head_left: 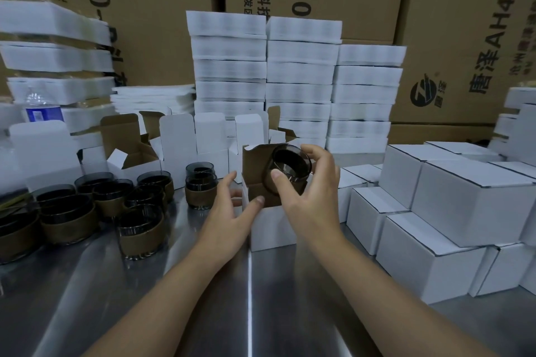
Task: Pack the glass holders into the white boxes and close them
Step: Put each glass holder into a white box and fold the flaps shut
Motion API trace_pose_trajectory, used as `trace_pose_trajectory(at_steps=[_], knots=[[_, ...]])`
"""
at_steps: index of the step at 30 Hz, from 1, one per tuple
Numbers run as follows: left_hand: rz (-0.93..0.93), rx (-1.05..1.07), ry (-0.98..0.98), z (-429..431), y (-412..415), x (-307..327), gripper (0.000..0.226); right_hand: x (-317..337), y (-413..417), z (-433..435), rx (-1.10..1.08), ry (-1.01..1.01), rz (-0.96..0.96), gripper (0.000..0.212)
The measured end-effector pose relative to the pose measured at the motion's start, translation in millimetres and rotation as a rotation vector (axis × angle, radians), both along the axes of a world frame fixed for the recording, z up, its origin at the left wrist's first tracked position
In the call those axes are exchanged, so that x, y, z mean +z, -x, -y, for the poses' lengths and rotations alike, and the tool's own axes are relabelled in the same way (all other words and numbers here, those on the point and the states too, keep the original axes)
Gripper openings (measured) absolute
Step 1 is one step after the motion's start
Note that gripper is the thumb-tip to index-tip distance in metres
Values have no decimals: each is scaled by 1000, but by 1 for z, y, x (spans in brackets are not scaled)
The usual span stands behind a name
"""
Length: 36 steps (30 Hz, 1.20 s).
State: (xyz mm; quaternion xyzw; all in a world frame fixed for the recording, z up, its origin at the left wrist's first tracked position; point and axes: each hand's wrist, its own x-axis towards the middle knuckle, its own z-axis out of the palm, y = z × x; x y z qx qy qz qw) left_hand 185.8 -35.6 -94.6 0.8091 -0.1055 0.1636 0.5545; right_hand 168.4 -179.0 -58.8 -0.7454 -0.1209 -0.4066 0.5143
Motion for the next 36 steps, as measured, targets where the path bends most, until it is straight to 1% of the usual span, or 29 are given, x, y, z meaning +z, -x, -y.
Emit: trace_pose_trajectory(at_steps=[1, 2, 4, 6, 9, 12, 18, 22, 25, 27, 28, 30, 33, 36], knots=[[-17, -37, -12, 7, 3, 1, 83, 1, 0, 0, 3, 15, -10, 44], [17, -35, 30, 8, 1, -3, 91, 0, 0, 0, 2, 45, -17, 40], [8, -49, 17, 3, 1, -2, 105, -1, -1, 1, -9, 123, -34, 24], [11, -82, -13, 5, 2, 0, 111, -4, -3, 1, -5, 194, -82, 13], [12, -95, -24, 5, 1, -2, 110, -7, -6, 0, 41, 290, -153, 20], [28, -82, -12, 5, 0, -2, 103, -10, -10, 1, 46, 370, -181, 25], [44, -63, -27, 5, -2, -3, 97, -14, -12, 6, -14, 489, -136, 23], [37, -62, -13, 6, -2, -2, 98, -15, -12, 9, -52, 560, -80, 38], [22, -68, 0, 6, 1, -1, 105, -14, -12, 11, -31, 472, -50, 43], [14, -72, 19, 6, 2, -1, 102, -14, -12, 11, -7, 364, -14, 45], [11, -67, 25, 7, 1, -2, 96, -14, -12, 10, 15, 274, -5, 40], [-1, -58, 50, 7, -3, -3, 86, -11, -14, 10, 91, 32, -19, 26], [-20, -69, 87, 6, -5, -5, 78, -8, -19, 13, 189, -304, -178, 17], [-62, -140, 152, 4, -5, -3, 75, -9, -27, 18, 280, -514, -357, 20]])
